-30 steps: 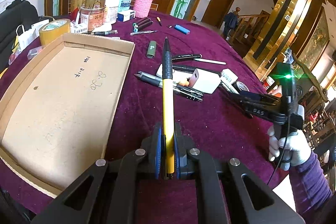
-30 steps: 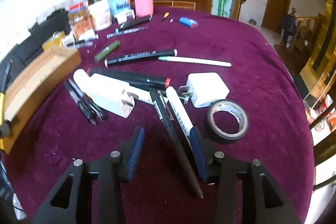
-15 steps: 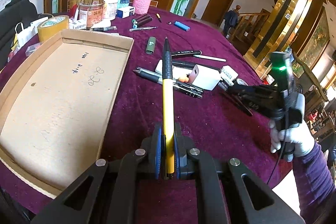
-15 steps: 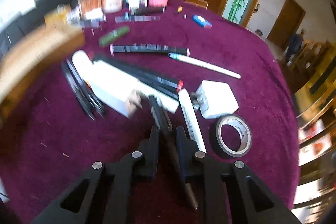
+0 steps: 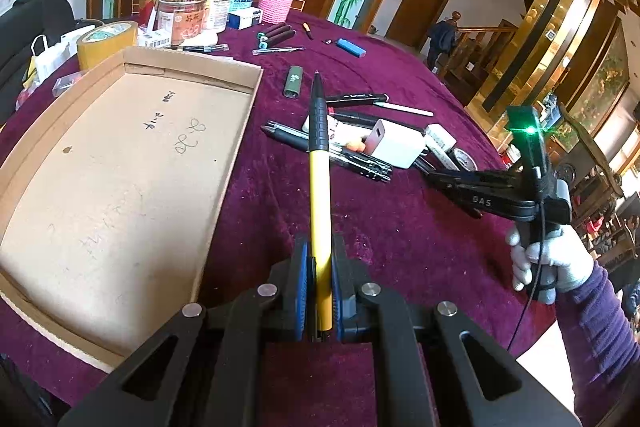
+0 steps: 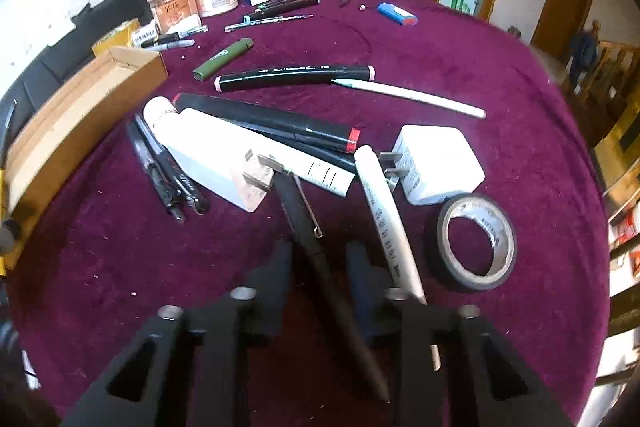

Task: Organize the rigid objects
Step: 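Lower screwdriver and black pen into the cardboard tray, opening both tools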

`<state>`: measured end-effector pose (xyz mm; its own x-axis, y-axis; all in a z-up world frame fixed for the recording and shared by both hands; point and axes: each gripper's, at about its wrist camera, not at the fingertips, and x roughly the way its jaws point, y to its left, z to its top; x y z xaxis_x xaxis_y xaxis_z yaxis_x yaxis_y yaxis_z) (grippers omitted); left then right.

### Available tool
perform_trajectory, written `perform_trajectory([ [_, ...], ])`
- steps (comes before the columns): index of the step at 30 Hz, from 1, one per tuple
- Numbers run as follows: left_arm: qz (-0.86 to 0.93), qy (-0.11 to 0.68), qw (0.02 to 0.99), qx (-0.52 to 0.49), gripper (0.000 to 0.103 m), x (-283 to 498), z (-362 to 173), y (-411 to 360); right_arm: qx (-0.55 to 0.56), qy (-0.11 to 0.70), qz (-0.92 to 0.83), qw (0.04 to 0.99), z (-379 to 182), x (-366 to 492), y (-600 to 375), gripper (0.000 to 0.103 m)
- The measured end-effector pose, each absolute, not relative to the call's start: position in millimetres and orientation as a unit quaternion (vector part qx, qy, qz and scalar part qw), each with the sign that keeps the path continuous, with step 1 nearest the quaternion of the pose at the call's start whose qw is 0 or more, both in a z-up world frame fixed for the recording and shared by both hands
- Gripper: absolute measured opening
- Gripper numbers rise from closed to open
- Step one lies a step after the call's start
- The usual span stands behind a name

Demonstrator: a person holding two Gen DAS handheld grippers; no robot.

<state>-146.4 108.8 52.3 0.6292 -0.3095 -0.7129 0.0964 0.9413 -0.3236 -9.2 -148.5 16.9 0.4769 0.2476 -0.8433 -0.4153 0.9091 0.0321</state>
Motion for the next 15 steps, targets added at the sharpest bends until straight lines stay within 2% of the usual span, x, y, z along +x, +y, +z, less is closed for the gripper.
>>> perform_trajectory([
  [2, -0.112, 0.414, 0.893, -0.132, 0.010, -146.3, 52.4, 110.9, -0.067, 0.478, 0.202, 0.852, 19.2, -14.9, -151.7, 0.012],
  [15, -0.075, 0.407, 0.897, -0.156, 0.010, -154.4, 59.0, 155.4, 0.114, 0.441, 0.294, 0.840, 51.6, -70.2, -160.3, 0.012],
])
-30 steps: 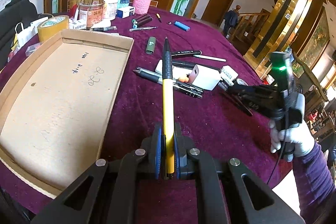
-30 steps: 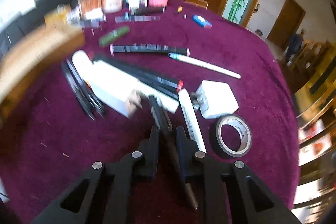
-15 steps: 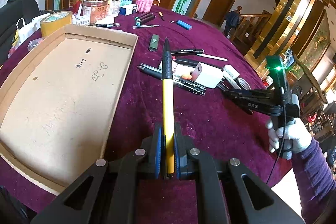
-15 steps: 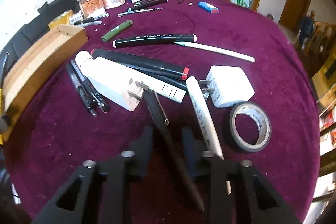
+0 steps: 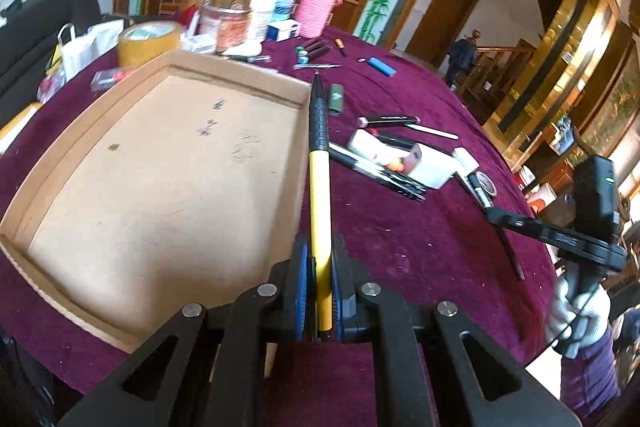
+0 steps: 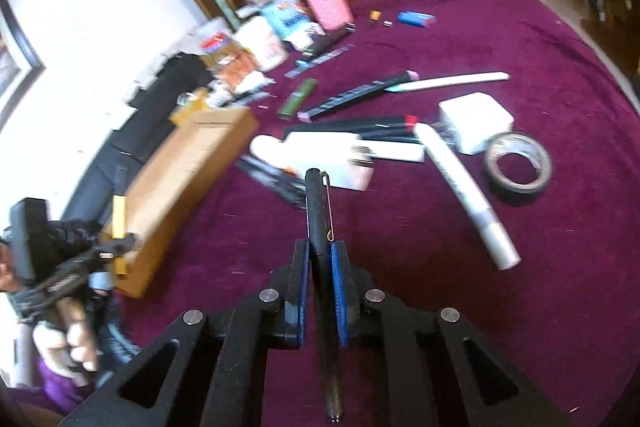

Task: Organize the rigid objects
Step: 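Lower screwdriver and black pen into the cardboard tray, opening both tools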

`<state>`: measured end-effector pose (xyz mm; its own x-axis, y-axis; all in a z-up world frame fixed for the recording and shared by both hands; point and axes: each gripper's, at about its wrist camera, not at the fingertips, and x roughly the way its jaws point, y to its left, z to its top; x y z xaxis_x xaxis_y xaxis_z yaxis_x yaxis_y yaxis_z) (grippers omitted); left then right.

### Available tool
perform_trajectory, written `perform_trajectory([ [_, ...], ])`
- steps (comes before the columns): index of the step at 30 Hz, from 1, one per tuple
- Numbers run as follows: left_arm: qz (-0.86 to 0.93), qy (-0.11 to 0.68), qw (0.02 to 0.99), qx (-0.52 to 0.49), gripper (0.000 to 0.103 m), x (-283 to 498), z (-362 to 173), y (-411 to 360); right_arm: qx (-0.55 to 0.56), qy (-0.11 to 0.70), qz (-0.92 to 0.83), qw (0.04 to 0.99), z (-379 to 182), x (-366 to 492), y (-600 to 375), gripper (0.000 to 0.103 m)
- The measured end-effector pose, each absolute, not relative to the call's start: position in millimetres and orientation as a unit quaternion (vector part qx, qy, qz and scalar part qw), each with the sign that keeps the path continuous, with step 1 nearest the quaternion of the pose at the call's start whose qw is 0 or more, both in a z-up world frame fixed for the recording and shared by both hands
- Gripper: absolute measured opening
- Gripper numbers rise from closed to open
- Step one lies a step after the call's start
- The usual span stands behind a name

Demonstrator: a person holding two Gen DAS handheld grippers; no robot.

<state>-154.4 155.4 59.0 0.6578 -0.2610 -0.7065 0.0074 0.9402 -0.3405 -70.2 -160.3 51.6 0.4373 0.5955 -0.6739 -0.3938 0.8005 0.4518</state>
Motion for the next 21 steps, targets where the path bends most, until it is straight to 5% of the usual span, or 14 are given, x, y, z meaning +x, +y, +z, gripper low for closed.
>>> perform_trajectory([
  [11, -0.041, 0.385, 0.911, -0.141, 0.010, -128.9, 82.5, 209.4, 0.171, 0.436, 0.414, 0.780, 94.2, -53.9, -39.3, 0.013],
  [21, -0.048, 0.415, 0.894, -0.163, 0.010, -99.3, 58.9, 229.5, 0.144, 0.485, 0.373, 0.778, 73.7, 0.6, 52.4, 0.013],
])
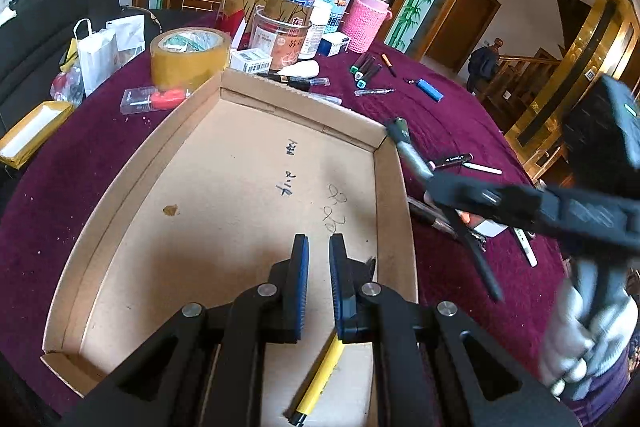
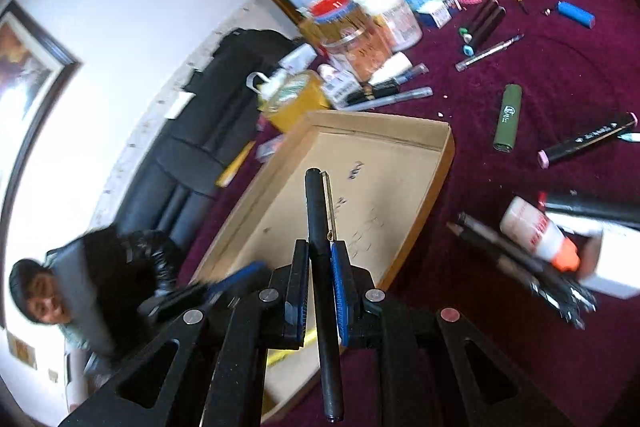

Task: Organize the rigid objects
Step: 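Lower screwdriver and black pen into the cardboard tray, opening both tools, then move left tool to the white charger while right tool approaches the white marker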

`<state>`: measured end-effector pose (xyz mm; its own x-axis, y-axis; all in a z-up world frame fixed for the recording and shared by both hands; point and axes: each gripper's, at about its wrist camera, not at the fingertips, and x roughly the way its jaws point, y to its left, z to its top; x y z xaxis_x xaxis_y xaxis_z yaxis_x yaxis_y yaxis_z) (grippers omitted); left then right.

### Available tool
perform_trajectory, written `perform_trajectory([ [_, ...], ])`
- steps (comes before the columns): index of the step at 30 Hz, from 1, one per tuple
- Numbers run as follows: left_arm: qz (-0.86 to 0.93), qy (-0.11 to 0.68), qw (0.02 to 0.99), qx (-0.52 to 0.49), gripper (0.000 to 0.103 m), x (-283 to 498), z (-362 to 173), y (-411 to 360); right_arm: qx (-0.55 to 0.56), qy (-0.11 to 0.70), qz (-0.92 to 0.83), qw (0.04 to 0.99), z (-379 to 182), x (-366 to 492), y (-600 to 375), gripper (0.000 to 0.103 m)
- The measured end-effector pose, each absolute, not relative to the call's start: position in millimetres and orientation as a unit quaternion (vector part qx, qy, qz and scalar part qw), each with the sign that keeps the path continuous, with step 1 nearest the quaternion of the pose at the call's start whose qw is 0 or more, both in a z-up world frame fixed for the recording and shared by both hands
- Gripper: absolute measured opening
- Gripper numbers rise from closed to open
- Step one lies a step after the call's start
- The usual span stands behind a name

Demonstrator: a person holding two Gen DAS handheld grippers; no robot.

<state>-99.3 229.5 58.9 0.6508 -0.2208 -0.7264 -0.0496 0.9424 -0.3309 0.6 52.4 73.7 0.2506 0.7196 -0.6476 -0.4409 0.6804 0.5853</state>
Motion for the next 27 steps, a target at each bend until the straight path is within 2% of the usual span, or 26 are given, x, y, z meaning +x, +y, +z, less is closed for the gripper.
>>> perform_trajectory([
  [7, -0.036, 0.432, 0.884, -0.178, 0.011, -108.2, 43.2, 237.0, 0.122, 0.515, 0.314, 0.788, 46.1, 41.1, 79.5, 0.013],
  [9, -0.035, 0.435, 0.881, -0.182, 0.014, -111.0, 40.7, 237.2, 0.112, 0.518, 0.305, 0.791, 41.6, 45.4, 84.4, 0.013],
  [13, -0.024, 0.430, 0.882, -0.190, 0.046, -116.3, 41.7, 236.7, 0.104, 0.525, 0.287, 0.794, 33.1, 52.3, 90.3, 0.013],
  [14, -0.022, 0.427, 0.883, -0.193, 0.049, -117.8, 42.7, 236.7, 0.108, 0.526, 0.283, 0.795, 31.9, 52.5, 89.7, 0.013],
  [17, -0.019, 0.424, 0.884, -0.195, 0.057, -120.9, 46.0, 234.9, 0.106, 0.524, 0.276, 0.799, 31.7, 52.8, 86.5, 0.014],
  [22, -0.011, 0.419, 0.890, -0.179, 0.059, -125.5, 52.4, 226.1, 0.082, 0.472, 0.269, 0.836, 60.7, 35.9, 62.2, 0.016],
  [25, -0.007, 0.414, 0.896, -0.158, 0.064, -128.3, 58.5, 213.4, 0.043, 0.412, 0.257, 0.873, 89.9, 12.6, 40.5, 0.026],
  [26, -0.006, 0.411, 0.900, -0.147, 0.066, -129.2, 61.7, 206.5, 0.027, 0.380, 0.247, 0.891, 102.0, 1.3, 30.6, 0.037],
  [27, -0.005, 0.409, 0.902, -0.139, 0.066, -129.6, 63.9, 201.0, 0.010, 0.340, 0.231, 0.911, 114.2, -12.2, 19.5, 0.053],
])
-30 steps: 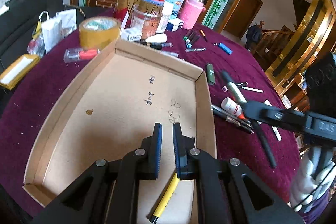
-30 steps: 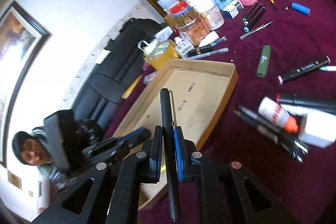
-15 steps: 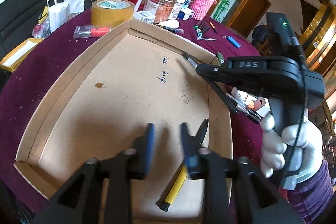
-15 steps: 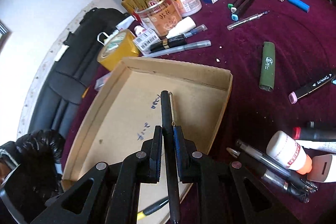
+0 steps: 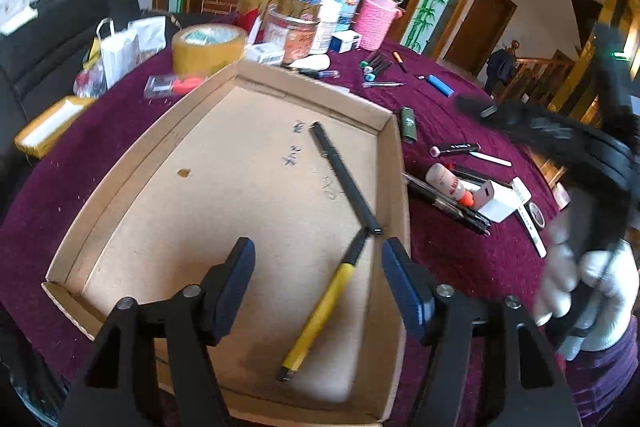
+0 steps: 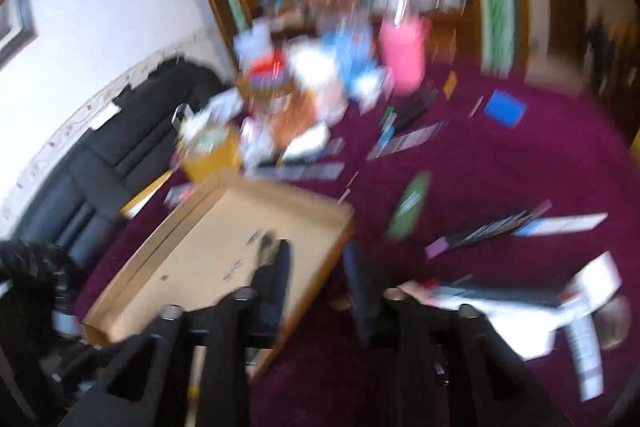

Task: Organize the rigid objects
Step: 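Move left tool to the white charger while right tool approaches the white marker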

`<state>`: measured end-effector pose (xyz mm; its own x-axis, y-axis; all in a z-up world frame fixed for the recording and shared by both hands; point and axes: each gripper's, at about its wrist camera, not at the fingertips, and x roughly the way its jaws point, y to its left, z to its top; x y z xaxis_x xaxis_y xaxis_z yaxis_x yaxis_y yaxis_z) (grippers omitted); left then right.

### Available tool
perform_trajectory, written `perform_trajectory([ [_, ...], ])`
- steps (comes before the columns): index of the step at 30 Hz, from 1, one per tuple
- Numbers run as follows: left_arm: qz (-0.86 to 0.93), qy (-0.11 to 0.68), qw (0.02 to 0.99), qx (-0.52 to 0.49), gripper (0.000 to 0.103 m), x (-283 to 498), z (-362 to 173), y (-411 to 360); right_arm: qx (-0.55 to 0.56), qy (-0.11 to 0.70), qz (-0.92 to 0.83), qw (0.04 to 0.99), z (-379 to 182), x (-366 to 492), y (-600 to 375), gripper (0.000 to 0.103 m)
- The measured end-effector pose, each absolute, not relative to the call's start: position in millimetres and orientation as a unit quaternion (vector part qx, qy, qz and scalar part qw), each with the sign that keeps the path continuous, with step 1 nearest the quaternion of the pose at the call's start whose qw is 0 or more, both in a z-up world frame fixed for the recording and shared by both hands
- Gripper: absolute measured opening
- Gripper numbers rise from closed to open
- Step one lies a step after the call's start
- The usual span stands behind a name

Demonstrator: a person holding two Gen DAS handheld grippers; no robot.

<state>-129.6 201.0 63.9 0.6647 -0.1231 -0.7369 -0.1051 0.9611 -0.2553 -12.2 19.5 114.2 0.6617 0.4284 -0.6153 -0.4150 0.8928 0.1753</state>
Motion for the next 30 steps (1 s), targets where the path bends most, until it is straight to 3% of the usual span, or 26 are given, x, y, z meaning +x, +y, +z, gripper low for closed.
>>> perform_trajectory([
  [1, -0.004, 0.406, 0.905, -0.127, 0.067, -130.3, 67.4, 192.8, -0.008, 0.293, 0.208, 0.933, 125.2, -27.5, 7.5, 0.064],
  [2, -0.004, 0.403, 0.907, -0.117, 0.067, -130.8, 70.3, 186.0, -0.020, 0.255, 0.185, 0.949, 131.3, -39.6, -2.6, 0.089],
  [3, -0.004, 0.400, 0.910, -0.108, 0.068, -131.9, 72.9, 180.1, -0.031, 0.213, 0.158, 0.964, 136.1, -51.8, -13.8, 0.103],
  [6, -0.005, 0.391, 0.917, -0.080, 0.072, -133.4, 80.1, 159.3, -0.043, 0.124, 0.087, 0.988, 133.6, -76.8, -52.5, 0.102],
  [12, -0.015, 0.397, 0.917, -0.041, 0.072, -131.7, 83.2, 118.8, -0.021, 0.216, 0.030, 0.976, 109.4, -38.1, -116.1, 0.102],
  [24, -0.004, 0.424, 0.905, 0.018, 0.073, -115.9, 74.2, 62.9, -0.034, 0.218, -0.041, 0.974, 78.3, -11.9, -187.0, 0.102],
  [30, -0.003, 0.442, 0.896, 0.039, 0.073, -101.9, 61.7, 41.7, 0.034, 0.223, -0.048, 0.973, 69.9, -12.7, -218.1, 0.102],
])
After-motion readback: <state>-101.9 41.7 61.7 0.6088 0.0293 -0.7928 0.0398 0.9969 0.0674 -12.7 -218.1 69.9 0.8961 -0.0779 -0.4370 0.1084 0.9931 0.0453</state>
